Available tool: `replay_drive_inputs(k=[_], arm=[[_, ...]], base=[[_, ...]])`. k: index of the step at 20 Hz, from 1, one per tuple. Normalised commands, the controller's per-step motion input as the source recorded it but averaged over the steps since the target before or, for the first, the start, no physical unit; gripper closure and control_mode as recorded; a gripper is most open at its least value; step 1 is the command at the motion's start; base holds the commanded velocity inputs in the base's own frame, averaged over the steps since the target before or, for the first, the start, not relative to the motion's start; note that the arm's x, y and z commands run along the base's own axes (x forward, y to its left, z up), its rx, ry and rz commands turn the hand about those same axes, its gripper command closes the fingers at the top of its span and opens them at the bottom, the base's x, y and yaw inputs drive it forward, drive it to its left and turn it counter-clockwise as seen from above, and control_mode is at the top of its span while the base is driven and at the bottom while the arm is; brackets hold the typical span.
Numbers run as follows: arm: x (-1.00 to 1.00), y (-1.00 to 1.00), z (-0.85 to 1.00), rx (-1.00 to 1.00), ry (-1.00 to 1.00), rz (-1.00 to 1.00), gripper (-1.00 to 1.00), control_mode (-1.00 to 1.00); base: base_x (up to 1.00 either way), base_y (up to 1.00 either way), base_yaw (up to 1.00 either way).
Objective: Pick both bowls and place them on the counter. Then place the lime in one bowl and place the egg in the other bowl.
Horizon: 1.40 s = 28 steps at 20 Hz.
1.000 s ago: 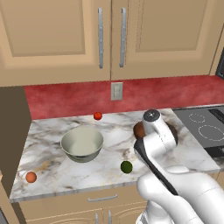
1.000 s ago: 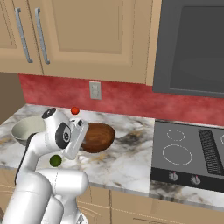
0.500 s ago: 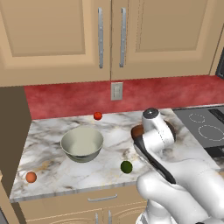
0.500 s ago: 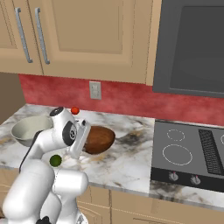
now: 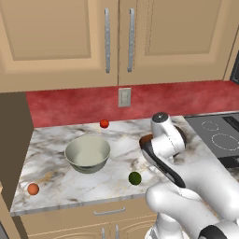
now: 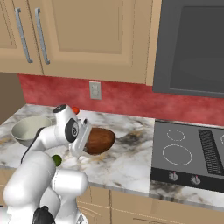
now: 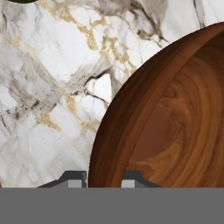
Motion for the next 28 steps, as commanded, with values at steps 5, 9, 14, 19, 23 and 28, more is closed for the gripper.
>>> replay_drive_inputs(k=[5, 9, 14, 19, 23, 28], arm=[[-0.05, -0.02, -0.57, 0.01, 0.00, 0.04, 1.00, -1.00], [-0.11, -0.01, -0.60, 0.01, 0.00, 0.03, -1.00, -1.00], [-0.05, 0.00, -0.21, 0.00, -0.01, 0.01, -1.00, -1.00], [-0.15, 0.09, 0.07, 0.00, 0.00, 0.00, -1.00, -1.00], [-0.26, 0.08, 0.41, -0.02, 0.00, 0.00, -1.00, -1.00], [-0.16, 0.32, 0.59, -0.03, 0.00, 0.00, -1.00, -1.00]], base=[[0.00, 0.00, 0.00], [0.00, 0.00, 0.00], [0.00, 0.00, 0.00], [0.00, 0.00, 0.00], [0.00, 0.00, 0.00], [0.00, 0.00, 0.00]])
